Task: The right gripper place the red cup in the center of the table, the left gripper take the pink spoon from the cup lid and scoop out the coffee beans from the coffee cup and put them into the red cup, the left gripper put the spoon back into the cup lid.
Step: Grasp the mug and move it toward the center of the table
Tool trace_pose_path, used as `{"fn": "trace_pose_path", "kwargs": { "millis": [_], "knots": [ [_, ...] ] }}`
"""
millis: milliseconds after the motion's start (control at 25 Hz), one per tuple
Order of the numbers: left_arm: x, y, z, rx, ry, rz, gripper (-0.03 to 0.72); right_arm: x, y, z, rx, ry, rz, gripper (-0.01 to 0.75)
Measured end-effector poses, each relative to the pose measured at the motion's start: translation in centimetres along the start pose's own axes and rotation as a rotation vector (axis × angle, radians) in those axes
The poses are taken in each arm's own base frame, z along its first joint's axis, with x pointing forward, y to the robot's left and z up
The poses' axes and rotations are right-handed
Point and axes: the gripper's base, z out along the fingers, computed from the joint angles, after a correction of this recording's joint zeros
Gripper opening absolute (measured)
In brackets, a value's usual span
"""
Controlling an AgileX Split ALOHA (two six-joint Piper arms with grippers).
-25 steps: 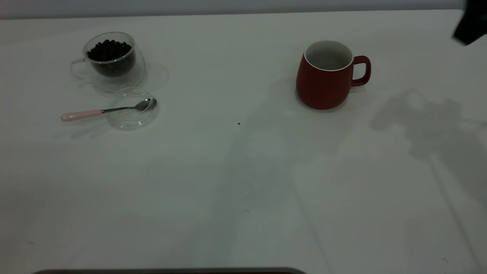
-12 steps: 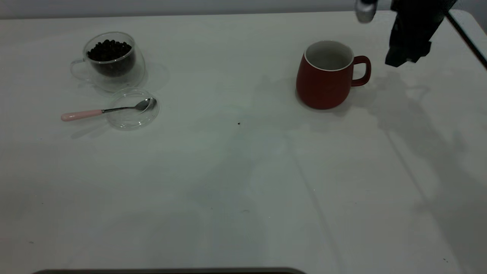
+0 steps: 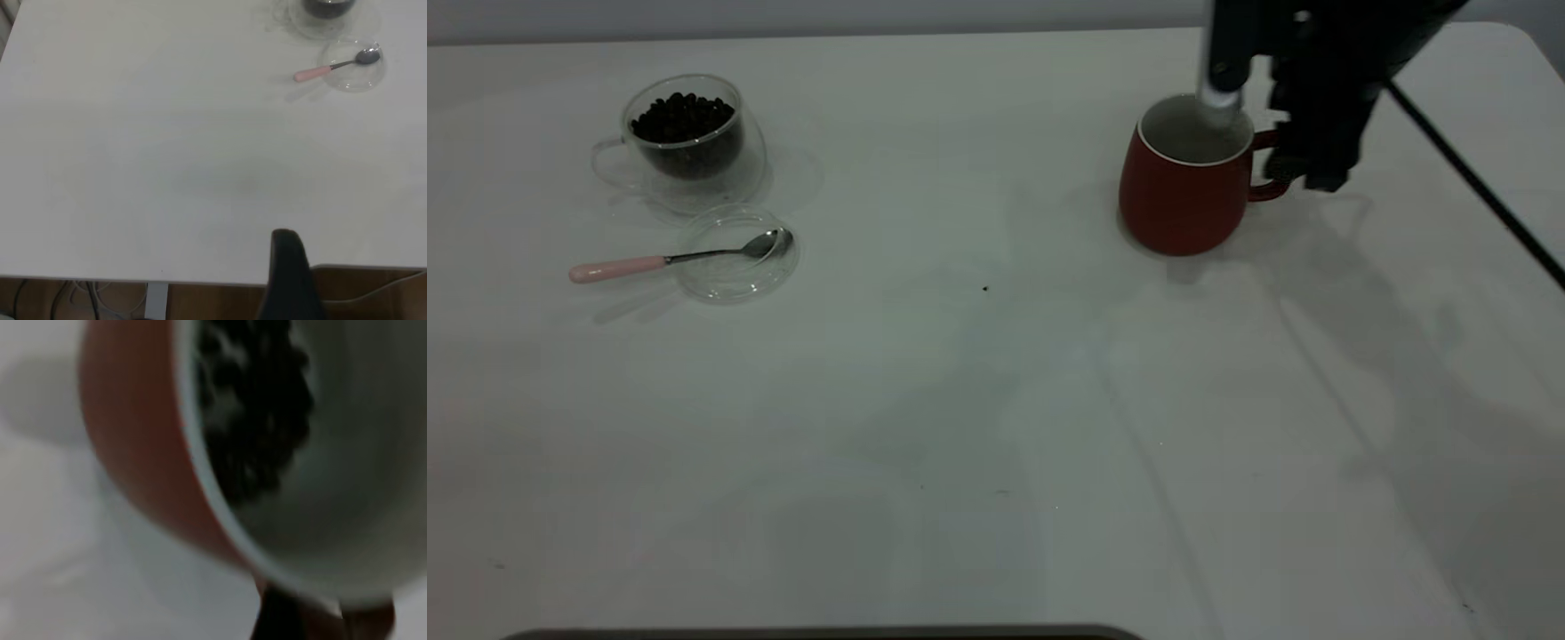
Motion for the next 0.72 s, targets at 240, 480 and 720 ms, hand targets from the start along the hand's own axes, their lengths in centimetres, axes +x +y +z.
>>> {"fn": "trace_pose_path", "kwargs": {
  "millis": [240,480,720],
  "knots": [
    [0.0,0.0,0.0,0.0,0.0,0.0,0.572,-3.3,1.9,0.6,-0.021,-0.042,-0.091,0.591],
    [0.0,0.0,0.0,0.0,0.0,0.0,0.572,-7.9,4.3,0.3,-0.021,-0.119,-0.155,0.591],
    [0.0,0.0,0.0,0.0,0.0,0.0,0.572,-12.5,6.7,-0.5,-0.006,-0.222,-0.112,0.591]
  ]
}}
